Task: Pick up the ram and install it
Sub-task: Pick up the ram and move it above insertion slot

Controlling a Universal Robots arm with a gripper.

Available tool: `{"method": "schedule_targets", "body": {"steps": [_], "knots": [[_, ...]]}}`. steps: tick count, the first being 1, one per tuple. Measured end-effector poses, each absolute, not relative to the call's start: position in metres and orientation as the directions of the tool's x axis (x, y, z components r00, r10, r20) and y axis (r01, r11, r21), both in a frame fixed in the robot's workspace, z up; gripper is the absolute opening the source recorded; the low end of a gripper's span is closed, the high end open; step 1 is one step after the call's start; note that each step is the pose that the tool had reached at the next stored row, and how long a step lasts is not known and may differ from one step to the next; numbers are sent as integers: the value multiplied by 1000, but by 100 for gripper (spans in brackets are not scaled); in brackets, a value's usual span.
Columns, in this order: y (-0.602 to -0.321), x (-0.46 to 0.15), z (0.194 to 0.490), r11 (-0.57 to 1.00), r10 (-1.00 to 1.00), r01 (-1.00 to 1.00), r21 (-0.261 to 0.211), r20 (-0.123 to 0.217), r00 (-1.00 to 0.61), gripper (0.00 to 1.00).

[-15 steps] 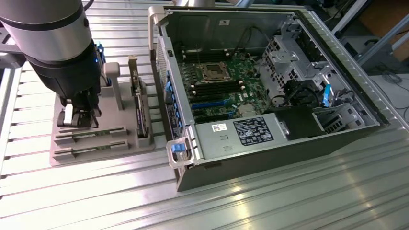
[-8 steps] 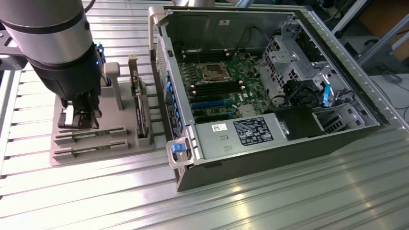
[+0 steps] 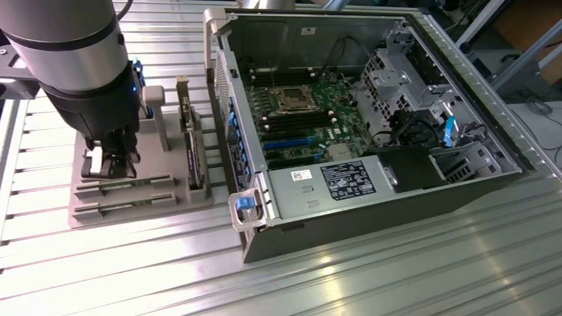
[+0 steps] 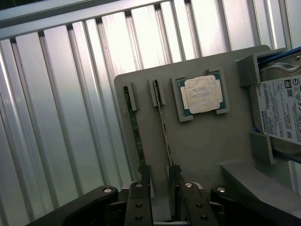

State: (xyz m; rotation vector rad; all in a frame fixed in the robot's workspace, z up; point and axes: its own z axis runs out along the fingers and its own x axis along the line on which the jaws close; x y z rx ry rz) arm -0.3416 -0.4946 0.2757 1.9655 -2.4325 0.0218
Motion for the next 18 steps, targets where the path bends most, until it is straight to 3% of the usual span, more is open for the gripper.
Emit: {"method": "schedule_targets", "body": {"steps": [18], "knots": [[-495, -342, 269, 210, -977, -978, -2, 20, -210, 30]]}}
